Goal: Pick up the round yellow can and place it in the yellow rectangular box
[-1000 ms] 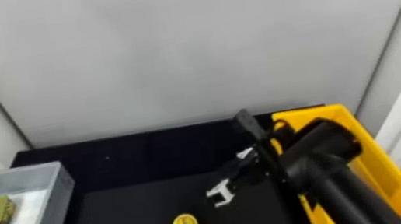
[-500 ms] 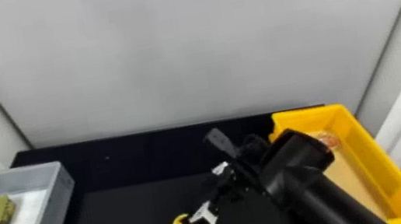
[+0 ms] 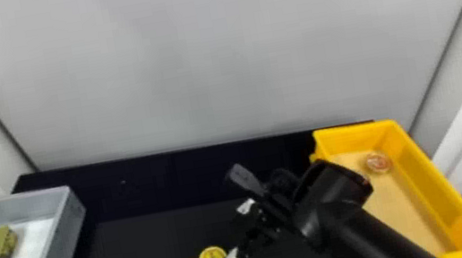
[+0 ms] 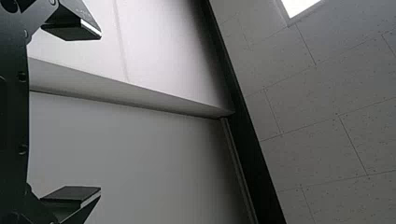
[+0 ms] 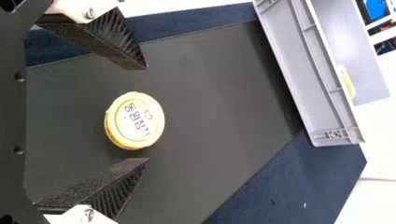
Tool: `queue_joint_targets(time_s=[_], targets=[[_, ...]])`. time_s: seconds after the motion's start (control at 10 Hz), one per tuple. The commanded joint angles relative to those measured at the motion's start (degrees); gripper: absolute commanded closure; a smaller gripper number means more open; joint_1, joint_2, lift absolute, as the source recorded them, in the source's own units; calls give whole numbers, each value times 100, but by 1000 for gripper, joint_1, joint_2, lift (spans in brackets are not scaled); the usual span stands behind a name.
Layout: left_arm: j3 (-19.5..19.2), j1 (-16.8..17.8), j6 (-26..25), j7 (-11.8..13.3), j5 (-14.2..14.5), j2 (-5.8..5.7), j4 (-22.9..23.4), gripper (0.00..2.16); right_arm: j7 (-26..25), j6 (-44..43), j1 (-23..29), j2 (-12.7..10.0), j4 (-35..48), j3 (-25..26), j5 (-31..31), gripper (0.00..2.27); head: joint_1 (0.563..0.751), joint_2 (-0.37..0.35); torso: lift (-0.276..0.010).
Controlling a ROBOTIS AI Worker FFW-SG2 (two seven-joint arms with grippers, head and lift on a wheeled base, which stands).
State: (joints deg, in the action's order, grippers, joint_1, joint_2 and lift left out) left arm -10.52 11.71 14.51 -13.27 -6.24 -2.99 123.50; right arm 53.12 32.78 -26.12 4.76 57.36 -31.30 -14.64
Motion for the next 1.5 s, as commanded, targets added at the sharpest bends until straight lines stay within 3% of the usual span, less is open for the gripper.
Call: queue_joint_targets(time_s=[0.0,0.2,1.4], targets=[[23,-2,70,-9,0,0,-46,108,-98,-525,-43,-116,-427,-10,13,78,694,-78,-1],[23,7,87,-9,9,0,-46,108,-230,-692,-43,-195,-577,-62,-4,70,694,-78,-1],[129,42,193,-18,9,17,-134,107,-467,-1589,-254,-142,-1157,-669,-435,71,694,-78,-1]])
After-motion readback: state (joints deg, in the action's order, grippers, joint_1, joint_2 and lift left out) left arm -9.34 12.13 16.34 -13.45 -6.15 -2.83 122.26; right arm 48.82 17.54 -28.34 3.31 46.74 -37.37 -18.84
